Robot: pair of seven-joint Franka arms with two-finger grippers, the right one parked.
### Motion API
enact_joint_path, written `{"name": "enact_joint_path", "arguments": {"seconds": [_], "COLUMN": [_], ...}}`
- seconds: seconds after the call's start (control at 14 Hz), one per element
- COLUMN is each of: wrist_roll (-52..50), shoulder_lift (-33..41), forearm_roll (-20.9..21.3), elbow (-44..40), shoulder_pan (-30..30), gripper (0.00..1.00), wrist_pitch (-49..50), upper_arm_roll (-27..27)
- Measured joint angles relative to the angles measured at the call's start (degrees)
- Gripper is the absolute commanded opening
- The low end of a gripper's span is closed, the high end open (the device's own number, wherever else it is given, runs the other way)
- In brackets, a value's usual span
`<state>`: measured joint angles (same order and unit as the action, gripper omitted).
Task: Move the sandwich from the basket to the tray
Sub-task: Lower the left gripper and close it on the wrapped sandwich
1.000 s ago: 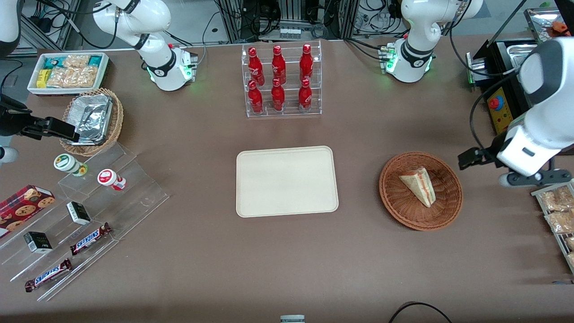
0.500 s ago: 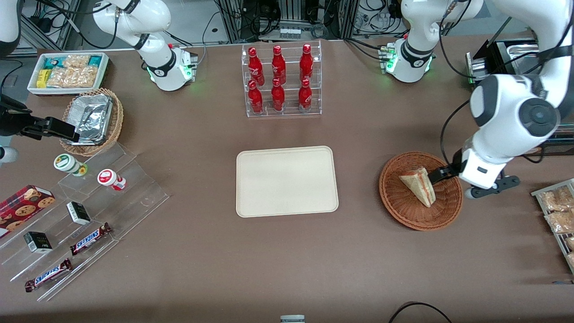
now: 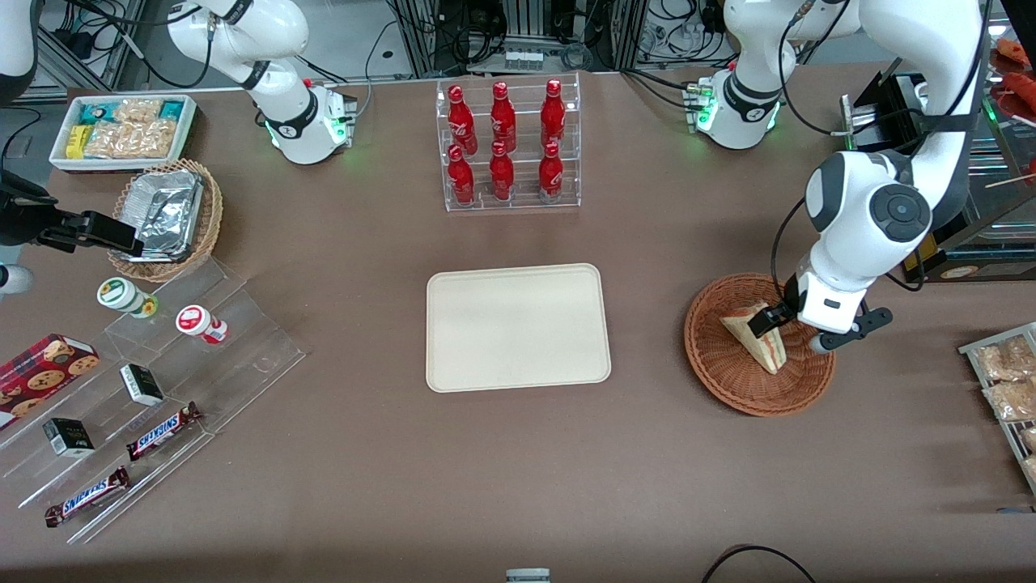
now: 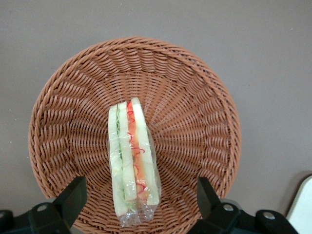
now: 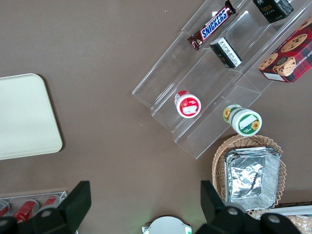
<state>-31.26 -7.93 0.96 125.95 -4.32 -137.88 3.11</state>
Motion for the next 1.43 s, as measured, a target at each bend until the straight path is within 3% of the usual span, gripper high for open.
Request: {"name": "enact_joint_path", "arguments": {"seconds": [0.86, 0.93, 1.07, 1.14, 1.43], "wrist_roll": [-1.5, -1.5, -1.6, -1.6, -2.0], "shoulder_lift": [-3.2, -3.8, -4.7, -5.0, -5.0], "forearm_roll": [0.2, 0.2, 0.2, 0.2, 0.2], "elbow": [6.1, 6.3, 6.7, 6.7, 6.5], "shoulder_pan": [0.0, 0.0, 0.0, 0.0, 0.0], "gripper": [0.99, 0.79, 0.13, 0.0, 0.0], "wrist_pitch": [-9.1, -9.7, -10.8, -11.0, -11.1], "upper_arm_roll": [0.0, -0.1, -0.1, -0.1, -0.1]}}
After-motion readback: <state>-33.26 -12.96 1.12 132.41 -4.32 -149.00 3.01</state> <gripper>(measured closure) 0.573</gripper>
